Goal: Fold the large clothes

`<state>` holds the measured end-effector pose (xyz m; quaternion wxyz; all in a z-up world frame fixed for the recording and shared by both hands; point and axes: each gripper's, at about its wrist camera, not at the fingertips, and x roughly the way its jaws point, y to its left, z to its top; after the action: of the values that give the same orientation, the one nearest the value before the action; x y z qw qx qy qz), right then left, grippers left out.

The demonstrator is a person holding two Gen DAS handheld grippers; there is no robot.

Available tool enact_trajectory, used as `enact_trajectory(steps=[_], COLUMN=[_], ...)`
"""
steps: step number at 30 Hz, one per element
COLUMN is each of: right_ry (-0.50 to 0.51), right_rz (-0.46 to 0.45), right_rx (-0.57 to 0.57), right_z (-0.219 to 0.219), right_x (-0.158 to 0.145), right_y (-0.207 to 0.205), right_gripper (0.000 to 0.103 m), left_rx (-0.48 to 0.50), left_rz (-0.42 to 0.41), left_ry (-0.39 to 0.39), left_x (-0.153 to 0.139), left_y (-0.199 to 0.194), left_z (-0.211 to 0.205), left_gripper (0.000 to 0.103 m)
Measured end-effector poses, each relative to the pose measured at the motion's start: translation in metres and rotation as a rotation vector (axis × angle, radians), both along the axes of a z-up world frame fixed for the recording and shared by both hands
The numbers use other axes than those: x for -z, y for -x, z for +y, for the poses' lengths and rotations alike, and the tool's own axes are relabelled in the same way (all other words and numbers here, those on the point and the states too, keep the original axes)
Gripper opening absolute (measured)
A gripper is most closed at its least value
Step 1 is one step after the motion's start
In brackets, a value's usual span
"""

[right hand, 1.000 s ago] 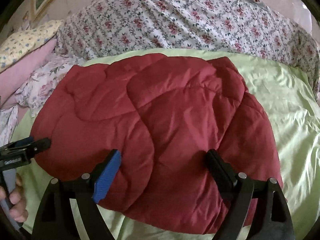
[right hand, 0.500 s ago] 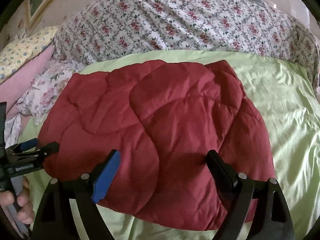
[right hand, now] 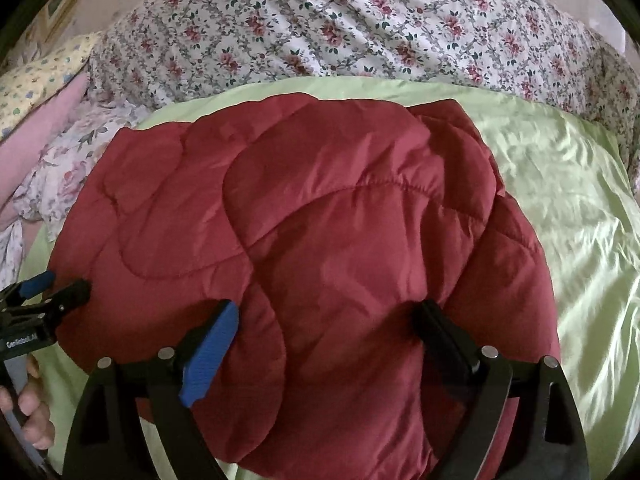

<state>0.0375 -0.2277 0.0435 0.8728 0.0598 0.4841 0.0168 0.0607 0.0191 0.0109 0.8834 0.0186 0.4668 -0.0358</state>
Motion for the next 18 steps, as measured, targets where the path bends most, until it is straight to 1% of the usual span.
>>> enact_trajectory(steps=[6,14,18], right_ry=[-0.004,-0.003,-0.010], right_rz=[0.008,0.028,0.017], right_rx=[-0.001,-0.026,-0.022], right_z=[-0.002,-0.008,-0.010], right_x=[0.002,0.006,0.009], right_y=[-0.010,-0.036,-0.039], right_gripper=[0.096,0.096,0.097], left_rx=[0.000,0.010,0.003], left_rz=[0.008,0.015,0.015], left_ry=[0.006,-0.008,-0.014], left_x=[0.001,0.003,0.003], left_y=[-0.013,-0.034,-0.040], left_z=[0.000,-0.003,-0.004], left_gripper=[0.103,0.103,0.103])
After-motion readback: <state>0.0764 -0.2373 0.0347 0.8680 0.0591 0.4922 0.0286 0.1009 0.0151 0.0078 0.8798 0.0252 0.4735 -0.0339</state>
